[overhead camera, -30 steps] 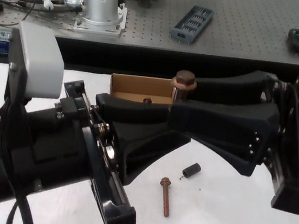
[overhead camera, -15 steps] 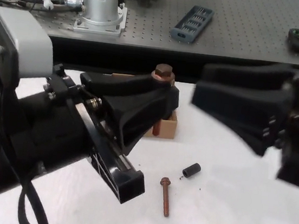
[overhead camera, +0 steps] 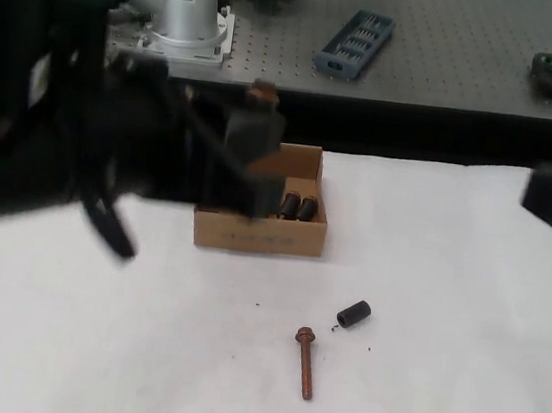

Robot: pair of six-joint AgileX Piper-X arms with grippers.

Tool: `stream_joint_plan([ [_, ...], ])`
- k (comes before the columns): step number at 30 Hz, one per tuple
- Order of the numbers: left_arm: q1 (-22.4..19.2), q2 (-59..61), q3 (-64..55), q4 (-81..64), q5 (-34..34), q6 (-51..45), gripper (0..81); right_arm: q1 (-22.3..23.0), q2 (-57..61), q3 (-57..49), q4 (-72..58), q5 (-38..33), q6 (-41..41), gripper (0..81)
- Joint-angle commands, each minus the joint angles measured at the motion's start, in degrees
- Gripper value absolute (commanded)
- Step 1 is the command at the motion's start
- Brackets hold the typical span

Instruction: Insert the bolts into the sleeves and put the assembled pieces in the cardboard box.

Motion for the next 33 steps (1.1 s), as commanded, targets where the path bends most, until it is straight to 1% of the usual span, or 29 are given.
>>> stream_joint_plan([
  [1,2.3,5.2,-4.7,0.8,3.1,-0.5,0.6,-0.7,-2.1,-0.1,4.5,2.2,-5.3,3.8],
  [3,3.7,10.1,-8.2,1.6,4.6,-1.9,0.6,-0.7,-4.4,-0.1,9.4,5.9,-9.3,3.8],
  [6,5.0,17.3,-14.7,6.3,5.1,-2.9,0.6,-0.7,-7.7,-0.1,16.3,9.1,-12.2,3.8],
  [12,6.1,32.1,-28.7,13.8,4.8,-2.3,0.6,-0.7,-13.6,-0.1,28.8,12.7,-13.2,3.8],
  [15,6.8,38.9,-37.3,18.8,4.1,-2.3,0.6,-0.7,-16.3,-0.1,32.8,14.2,-13.2,3.8],
  [19,8.3,47.7,-47.9,25.9,0.6,-2.2,0.6,-0.7,-18.9,-0.1,35.9,15.5,-13.2,3.8],
  [25,11.3,57.3,-59.6,30.4,-3.2,0.2,0.6,-0.7,-20.7,-0.1,37.6,15.5,-13.2,3.8],
  [30,13.4,63.2,-65.2,33.0,-2.0,0.2,0.6,-0.7,-20.6,-0.1,37.7,18.4,-13.2,3.8],
  [33,13.9,66.2,-67.1,33.0,-1.3,1.4,0.6,-0.7,-20.6,-0.1,37.7,19.6,-13.2,3.8],
])
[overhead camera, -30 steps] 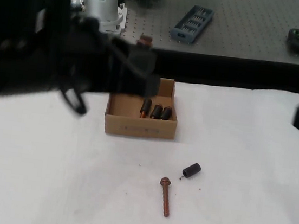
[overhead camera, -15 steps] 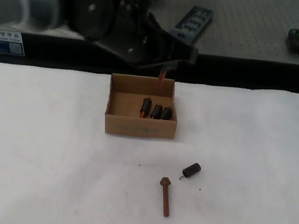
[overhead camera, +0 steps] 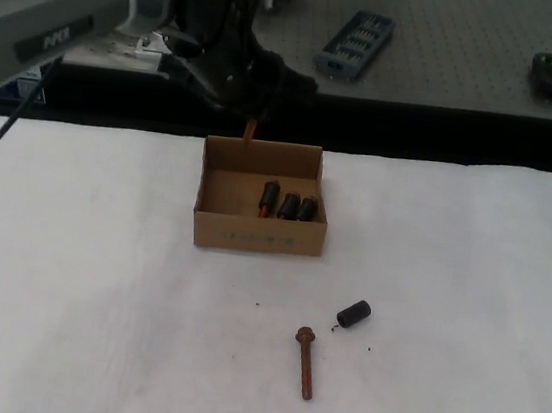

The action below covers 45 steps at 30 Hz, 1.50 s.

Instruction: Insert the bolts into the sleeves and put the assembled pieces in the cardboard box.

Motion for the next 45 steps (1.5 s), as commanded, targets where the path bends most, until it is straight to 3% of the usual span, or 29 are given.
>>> stream_joint_plan([
  [1,0.6,3.4,-3.0,1.0,0.8,2.3,0.6,-0.4,-0.4,-0.1,-0.1,1.5,-0.4,3.8],
  [33,0.3,13.1,-3.6,2.9,8.5,3.7,0.1,-0.4,-0.4,-0.1,-0.1,2.3,-0.4,3.8],
  [35,0.2,13.1,-3.6,3.1,8.6,3.7,4.2,-0.4,-0.4,-0.1,-0.1,2.3,-0.4,3.8],
  [42,0.2,13.1,-3.6,3.1,10.0,-0.1,32.0,-0.4,-0.4,-0.1,-0.1,2.3,-0.4,3.8],
  [45,0.2,12.7,-3.6,3.1,10.0,-0.1,33.9,-0.4,-0.4,-0.1,-0.1,2.3,-0.4,3.8],
])
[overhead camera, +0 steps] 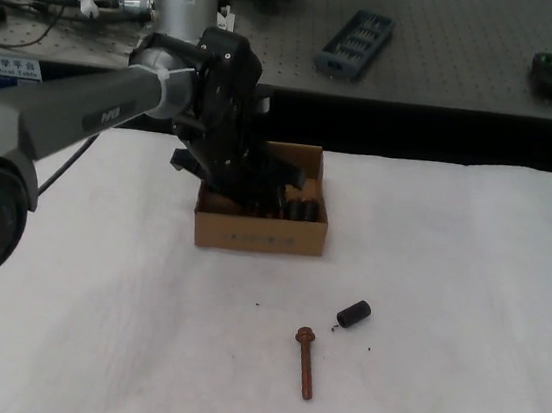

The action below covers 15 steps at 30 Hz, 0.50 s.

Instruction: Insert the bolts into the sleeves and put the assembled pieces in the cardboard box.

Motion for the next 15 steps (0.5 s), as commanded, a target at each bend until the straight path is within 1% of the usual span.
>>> stream_joint_plan([
  [1,-0.4,-0.7,-0.4,0.8,1.1,-1.1,33.7,-0.4,-0.4,-0.1,-0.1,0.1,-0.4,3.8],
  [8,-0.4,-5.0,-0.4,-0.8,1.1,-1.1,33.5,-0.4,-0.4,-0.1,-1.5,0.1,-0.4,3.8],
  [10,-0.4,-7.2,-0.4,-0.8,2.2,-1.1,33.5,-0.4,-0.2,-0.1,-2.8,0.1,0.0,3.8],
  [12,-0.4,-9.2,-0.4,-0.8,3.5,-3.6,33.5,-0.4,0.8,-0.1,-4.0,0.1,3.4,3.8],
  [14,0.0,-11.1,-0.4,-1.3,5.7,-6.3,33.5,-0.4,3.2,-0.1,-4.7,-0.1,9.0,3.8],
  [15,0.2,-12.0,-0.4,-1.0,7.1,-7.1,33.5,-0.4,5.0,-0.1,-4.9,-0.7,10.5,3.7],
])
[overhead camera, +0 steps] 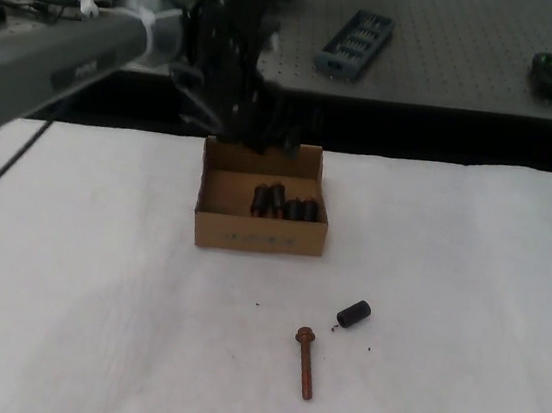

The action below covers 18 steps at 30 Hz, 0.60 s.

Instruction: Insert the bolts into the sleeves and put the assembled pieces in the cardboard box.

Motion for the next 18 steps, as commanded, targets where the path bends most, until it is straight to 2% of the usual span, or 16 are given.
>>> stream_joint_plan([
  [1,0.7,-6.0,-0.4,0.3,6.1,-6.8,33.5,-0.4,4.2,-0.4,-1.6,-1.2,4.5,3.7],
  [4,1.7,-7.7,-0.4,3.0,13.9,-12.4,33.0,-0.4,10.3,-1.3,-3.2,-3.3,5.8,3.7],
  [5,1.8,-8.4,-0.4,4.8,14.6,-13.0,31.4,-0.4,12.8,-1.9,-4.0,-4.2,6.5,3.7],
  [9,1.8,-10.8,-0.4,18.5,4.6,-7.6,17.0,-0.4,23.7,-5.3,-5.1,-7.3,6.5,3.4],
  [12,1.8,-12.4,-0.4,25.9,2.0,-1.6,15.3,-0.4,31.7,-8.4,-5.1,-9.3,6.7,0.7],
  [15,1.8,-13.6,-0.4,30.9,-2.5,0.5,15.3,-0.3,40.0,-11.4,-5.8,-9.7,8.8,12.2],
  [18,1.8,-15.3,1.1,31.9,-4.7,0.5,15.3,-0.3,47.0,-14.1,-6.4,-11.0,12.8,29.1],
])
